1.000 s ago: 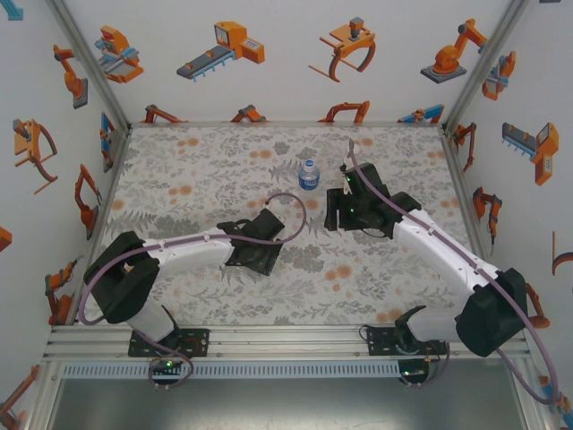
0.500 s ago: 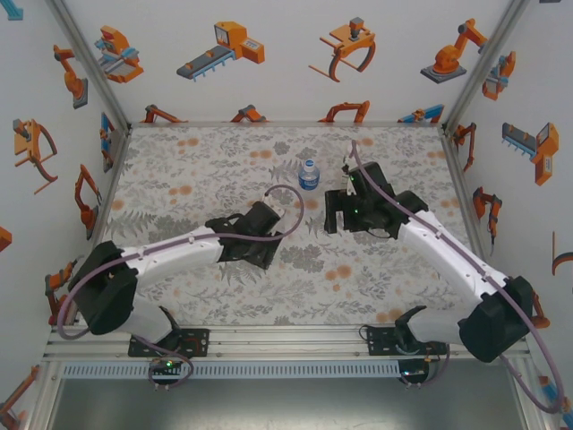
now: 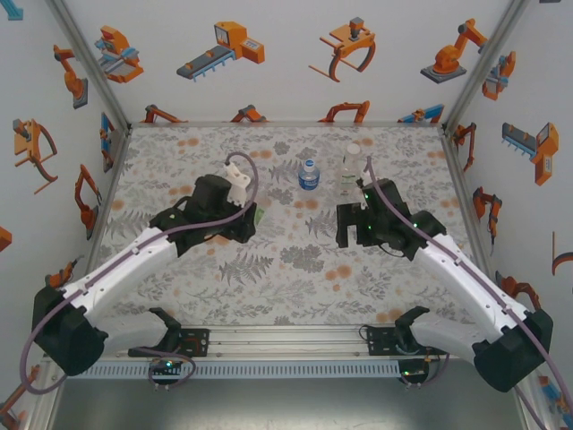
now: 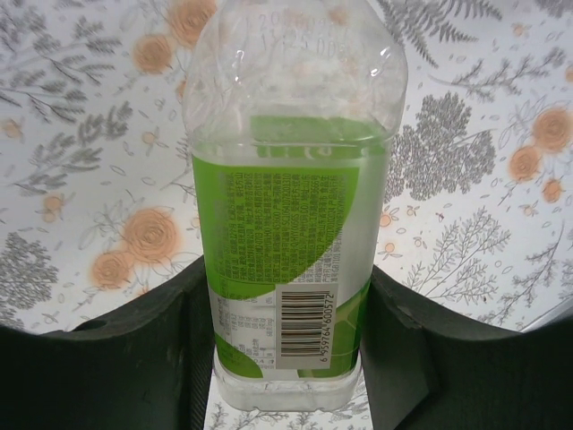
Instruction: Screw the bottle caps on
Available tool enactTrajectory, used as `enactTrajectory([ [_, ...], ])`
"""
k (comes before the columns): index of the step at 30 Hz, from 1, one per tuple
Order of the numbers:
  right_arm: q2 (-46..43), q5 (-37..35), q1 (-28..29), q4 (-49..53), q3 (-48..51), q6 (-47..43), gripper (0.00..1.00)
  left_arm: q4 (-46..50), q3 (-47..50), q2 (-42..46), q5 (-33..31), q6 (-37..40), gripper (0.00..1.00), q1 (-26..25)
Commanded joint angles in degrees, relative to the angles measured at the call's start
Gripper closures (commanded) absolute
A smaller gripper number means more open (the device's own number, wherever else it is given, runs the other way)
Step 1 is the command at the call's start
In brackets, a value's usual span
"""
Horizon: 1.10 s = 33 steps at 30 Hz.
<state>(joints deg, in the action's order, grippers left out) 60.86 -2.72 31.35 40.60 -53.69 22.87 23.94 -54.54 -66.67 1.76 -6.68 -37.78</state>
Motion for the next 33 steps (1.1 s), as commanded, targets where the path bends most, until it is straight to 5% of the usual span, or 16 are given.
enactTrajectory([
  [1,-1.7,-1.4,0.2,2.0,3.5,3.9,0.03,-0.7,-1.8,3.2,7.7,4.3,0.9,3.7],
  [10,-2.0,-0.9,0.2,2.8,12.3,11.0,0.21,1.8,-2.0,6.5,11.9,11.8,0.9,9.4],
  [33,6.2,-0.8,0.2,-6.3,20.3,16.1,0.5,-1.4,2.4,8.5,14.0,11.8,0.87,9.6],
])
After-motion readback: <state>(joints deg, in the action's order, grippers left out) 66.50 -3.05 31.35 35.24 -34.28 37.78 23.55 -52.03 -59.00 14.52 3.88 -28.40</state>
